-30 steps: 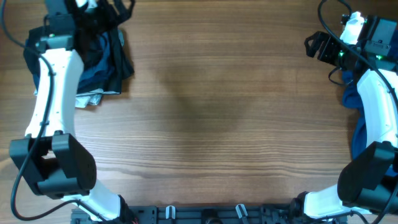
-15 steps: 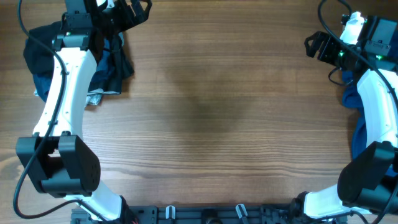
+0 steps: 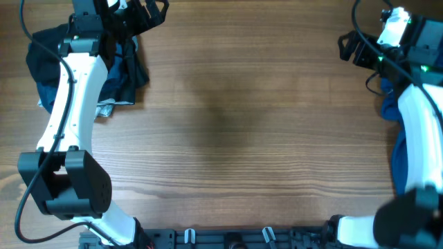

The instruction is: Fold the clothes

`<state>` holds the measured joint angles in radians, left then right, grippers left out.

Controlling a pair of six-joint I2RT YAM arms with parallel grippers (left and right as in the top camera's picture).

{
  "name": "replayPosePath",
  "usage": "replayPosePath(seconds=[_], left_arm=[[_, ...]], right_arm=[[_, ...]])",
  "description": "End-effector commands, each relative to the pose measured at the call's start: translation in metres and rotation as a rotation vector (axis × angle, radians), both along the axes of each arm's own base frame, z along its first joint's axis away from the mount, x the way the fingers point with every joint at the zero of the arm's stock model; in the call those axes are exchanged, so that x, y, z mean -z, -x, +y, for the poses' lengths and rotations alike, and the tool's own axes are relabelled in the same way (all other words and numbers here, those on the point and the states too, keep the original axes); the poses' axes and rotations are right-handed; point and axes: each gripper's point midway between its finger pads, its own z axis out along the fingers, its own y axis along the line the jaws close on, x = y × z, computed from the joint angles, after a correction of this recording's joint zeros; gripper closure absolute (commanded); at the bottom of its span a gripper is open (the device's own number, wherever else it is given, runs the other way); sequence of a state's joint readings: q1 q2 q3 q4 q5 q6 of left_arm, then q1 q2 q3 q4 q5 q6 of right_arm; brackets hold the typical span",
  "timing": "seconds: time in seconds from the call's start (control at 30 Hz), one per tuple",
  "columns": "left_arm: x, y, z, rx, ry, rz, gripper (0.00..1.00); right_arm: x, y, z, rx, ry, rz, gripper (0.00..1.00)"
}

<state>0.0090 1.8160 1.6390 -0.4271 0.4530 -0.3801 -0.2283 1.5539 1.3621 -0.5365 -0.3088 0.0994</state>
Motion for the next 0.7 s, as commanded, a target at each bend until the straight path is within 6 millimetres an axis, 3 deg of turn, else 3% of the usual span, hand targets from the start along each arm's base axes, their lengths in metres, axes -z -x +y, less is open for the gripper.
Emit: replayPosePath(seconds=[0.0,0.1,0.13,0.2,0.23,0.33,0.4,0.5,0.6,0.67], left_arm=[[0.004,-0.001,0.001,-0.004,-0.009,0.003,0.0],[0.004,-0.001,0.001,-0.004,-0.009,0.003,0.0],[0.004,-0.001,0.001,-0.004,-0.009,0.003,0.0],[0.004,-0.001,0.001,-0.004,-0.009,0.003,0.0],[0.004,-0.001,0.001,-0.004,-0.009,0.003,0.0],[0.004,-0.001,0.001,-0.004,-0.009,0.006,0.0],[0.004,-0.001,0.001,-0.004,-0.009,0.006,0.0],[0.004,-0.001,0.001,-0.004,-0.009,0.006,0.0],[0.004,-0.001,0.001,-0.004,-0.009,0.006,0.0],[0.004,-0.001,0.001,-0.004,-0.009,0.005,0.0]], right_arm=[[-0.102,0.037,0.035,-0.068,0.061,-0.249,0.01],[-0.168,0.083,0.074,-0.152,0.078,-0.433,0.0],[-0.182,0.096,0.084,-0.176,0.078,-0.474,0.01],[-0.223,0.144,0.115,-0.265,0.068,-0.614,0.01],[-0.246,0.179,0.13,-0.322,0.061,-0.704,0.0],[-0.272,0.252,0.136,-0.392,0.075,-0.844,0.0],[-0.268,0.288,0.13,-0.391,0.075,-0.87,0.0],[-0.243,0.333,0.12,-0.377,0.079,-0.881,0.0],[-0.215,0.347,0.109,-0.332,0.095,-0.874,0.01],[-0.193,0.344,0.103,-0.295,0.106,-0.861,0.01]])
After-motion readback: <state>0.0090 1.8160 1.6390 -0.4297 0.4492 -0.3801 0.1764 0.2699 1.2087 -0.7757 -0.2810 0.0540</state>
